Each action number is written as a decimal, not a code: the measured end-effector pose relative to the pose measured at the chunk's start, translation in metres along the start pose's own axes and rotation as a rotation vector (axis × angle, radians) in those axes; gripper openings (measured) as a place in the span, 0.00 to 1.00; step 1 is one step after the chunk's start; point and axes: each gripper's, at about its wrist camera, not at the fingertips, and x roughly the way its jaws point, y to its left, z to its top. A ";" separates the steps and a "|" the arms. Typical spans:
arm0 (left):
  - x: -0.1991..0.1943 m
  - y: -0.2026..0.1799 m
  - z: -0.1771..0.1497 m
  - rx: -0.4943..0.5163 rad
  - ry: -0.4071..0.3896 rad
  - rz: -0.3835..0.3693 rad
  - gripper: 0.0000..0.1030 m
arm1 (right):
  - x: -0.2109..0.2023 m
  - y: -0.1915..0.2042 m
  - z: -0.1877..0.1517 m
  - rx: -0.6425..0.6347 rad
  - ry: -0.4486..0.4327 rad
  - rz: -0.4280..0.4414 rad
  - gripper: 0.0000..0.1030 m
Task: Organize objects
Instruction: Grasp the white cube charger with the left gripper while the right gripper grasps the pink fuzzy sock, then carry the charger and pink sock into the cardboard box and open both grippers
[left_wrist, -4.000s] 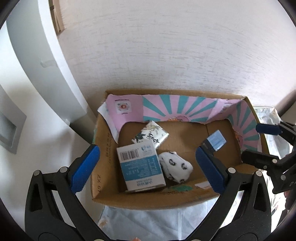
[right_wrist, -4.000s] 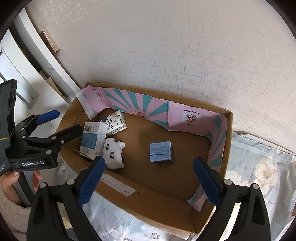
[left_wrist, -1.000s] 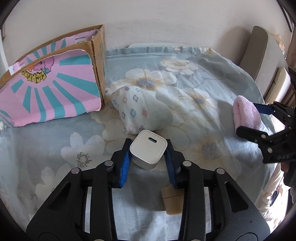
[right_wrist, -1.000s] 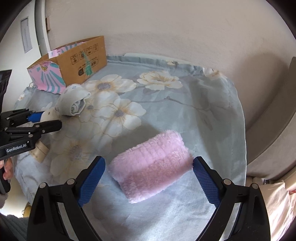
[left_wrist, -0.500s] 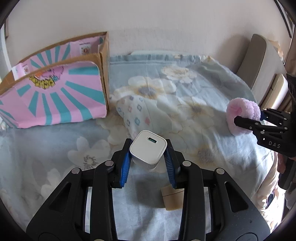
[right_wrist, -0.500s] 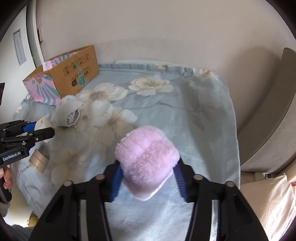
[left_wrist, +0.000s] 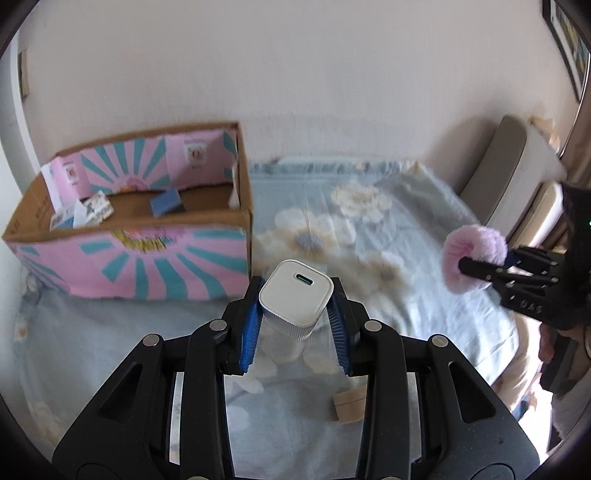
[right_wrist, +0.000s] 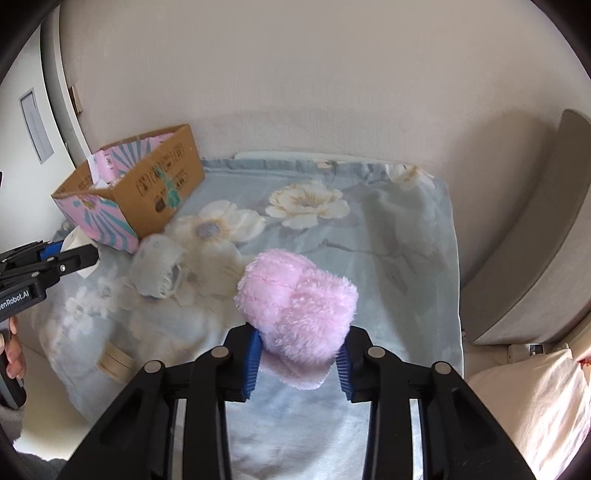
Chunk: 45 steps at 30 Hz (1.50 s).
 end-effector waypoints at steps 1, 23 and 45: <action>-0.003 0.003 0.005 -0.001 -0.001 -0.005 0.30 | -0.002 0.003 0.005 0.000 0.000 0.002 0.31; -0.018 0.149 0.125 -0.056 -0.018 0.082 0.30 | 0.007 0.133 0.163 -0.082 -0.069 0.143 0.31; 0.065 0.235 0.133 -0.032 0.140 0.071 0.24 | 0.121 0.237 0.192 -0.105 0.150 0.214 0.31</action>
